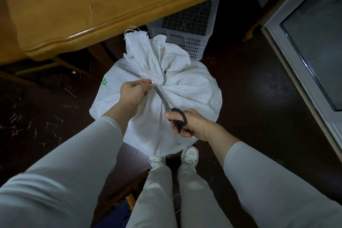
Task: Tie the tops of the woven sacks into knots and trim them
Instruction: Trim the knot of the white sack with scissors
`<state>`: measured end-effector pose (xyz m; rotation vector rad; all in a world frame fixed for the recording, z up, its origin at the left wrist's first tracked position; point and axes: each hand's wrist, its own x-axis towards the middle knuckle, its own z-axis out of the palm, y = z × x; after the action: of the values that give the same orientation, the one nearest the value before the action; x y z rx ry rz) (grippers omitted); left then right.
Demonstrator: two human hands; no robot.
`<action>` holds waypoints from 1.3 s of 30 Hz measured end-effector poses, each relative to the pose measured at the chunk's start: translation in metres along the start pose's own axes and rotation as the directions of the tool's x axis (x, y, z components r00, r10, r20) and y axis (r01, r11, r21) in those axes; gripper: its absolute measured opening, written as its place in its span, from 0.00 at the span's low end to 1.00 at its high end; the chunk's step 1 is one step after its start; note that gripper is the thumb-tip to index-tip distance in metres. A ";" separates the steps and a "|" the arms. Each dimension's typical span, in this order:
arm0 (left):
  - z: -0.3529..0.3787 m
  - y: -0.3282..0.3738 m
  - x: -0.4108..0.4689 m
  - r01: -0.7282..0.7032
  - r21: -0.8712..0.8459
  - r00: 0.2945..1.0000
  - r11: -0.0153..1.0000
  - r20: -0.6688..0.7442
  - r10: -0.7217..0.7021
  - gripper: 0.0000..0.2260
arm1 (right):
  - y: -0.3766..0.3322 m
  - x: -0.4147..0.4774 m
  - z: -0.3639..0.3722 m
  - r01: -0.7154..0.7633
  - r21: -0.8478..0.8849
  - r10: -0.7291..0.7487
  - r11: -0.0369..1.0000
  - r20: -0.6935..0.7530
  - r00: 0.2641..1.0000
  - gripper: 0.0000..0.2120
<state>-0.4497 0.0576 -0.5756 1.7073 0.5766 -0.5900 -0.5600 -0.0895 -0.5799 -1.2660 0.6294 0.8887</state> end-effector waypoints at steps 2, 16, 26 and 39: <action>0.000 0.000 0.000 0.006 0.003 1.000 1.000 -0.008 -0.006 0.06 | 0.000 0.002 0.001 0.002 0.018 -0.002 1.000 -0.008 1.000 0.18; 0.002 0.003 -0.010 0.021 -0.059 1.000 0.998 -0.019 -0.022 0.07 | -0.015 0.009 0.010 0.008 0.010 -0.008 1.000 -0.053 0.999 0.23; 0.004 0.003 -0.009 0.103 -0.096 0.992 0.990 -0.065 -0.109 0.06 | -0.017 0.010 0.018 0.030 -0.012 -0.032 0.999 -0.169 0.985 0.15; 0.004 0.005 -0.001 0.104 -0.060 0.994 0.993 -0.036 -0.106 0.07 | -0.019 0.018 0.017 0.038 -0.165 -0.084 0.986 -0.281 0.956 0.10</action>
<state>-0.4479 0.0527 -0.5720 1.6443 0.7084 -0.6093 -0.5357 -0.0703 -0.5808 -1.5669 0.7548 0.7191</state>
